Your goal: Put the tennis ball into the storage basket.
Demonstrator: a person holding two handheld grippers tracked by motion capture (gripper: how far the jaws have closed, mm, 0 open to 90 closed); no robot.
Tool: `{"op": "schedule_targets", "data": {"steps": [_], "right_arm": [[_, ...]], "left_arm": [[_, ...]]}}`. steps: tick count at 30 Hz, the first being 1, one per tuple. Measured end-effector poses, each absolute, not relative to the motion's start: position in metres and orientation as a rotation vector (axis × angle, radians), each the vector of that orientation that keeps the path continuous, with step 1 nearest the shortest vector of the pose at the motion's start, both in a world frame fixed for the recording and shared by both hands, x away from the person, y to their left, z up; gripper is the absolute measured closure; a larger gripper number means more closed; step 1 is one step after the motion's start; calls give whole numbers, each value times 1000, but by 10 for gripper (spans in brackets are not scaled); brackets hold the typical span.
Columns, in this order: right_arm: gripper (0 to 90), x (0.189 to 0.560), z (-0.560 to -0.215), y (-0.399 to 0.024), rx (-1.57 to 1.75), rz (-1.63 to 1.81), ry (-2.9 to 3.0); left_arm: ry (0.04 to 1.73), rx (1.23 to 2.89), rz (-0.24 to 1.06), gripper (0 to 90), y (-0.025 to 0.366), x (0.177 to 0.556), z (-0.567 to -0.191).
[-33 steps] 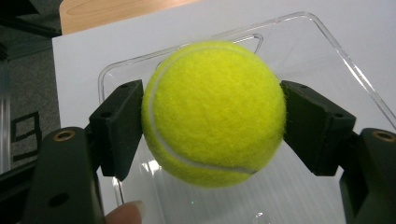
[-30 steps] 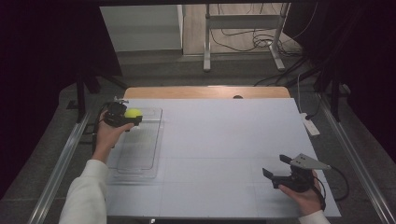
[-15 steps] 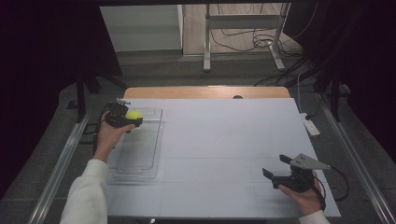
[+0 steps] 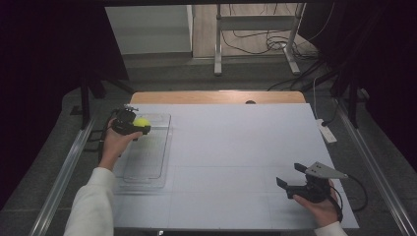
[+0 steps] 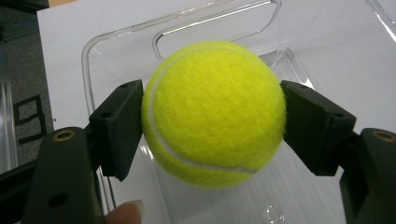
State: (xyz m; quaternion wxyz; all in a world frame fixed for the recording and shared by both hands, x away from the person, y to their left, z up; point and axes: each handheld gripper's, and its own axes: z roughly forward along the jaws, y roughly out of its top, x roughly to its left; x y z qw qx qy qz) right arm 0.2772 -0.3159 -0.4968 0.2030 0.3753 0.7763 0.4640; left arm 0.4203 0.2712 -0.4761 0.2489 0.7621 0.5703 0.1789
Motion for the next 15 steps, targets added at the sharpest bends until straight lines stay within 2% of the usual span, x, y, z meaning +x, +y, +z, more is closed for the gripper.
{"op": "schedule_targets", "data": {"steps": [15], "right_arm": [[106, 277, -497, -316, 1049, 1291, 2167]], "left_arm": [[1573, 2125, 475, 264, 265, 425, -483]]}}
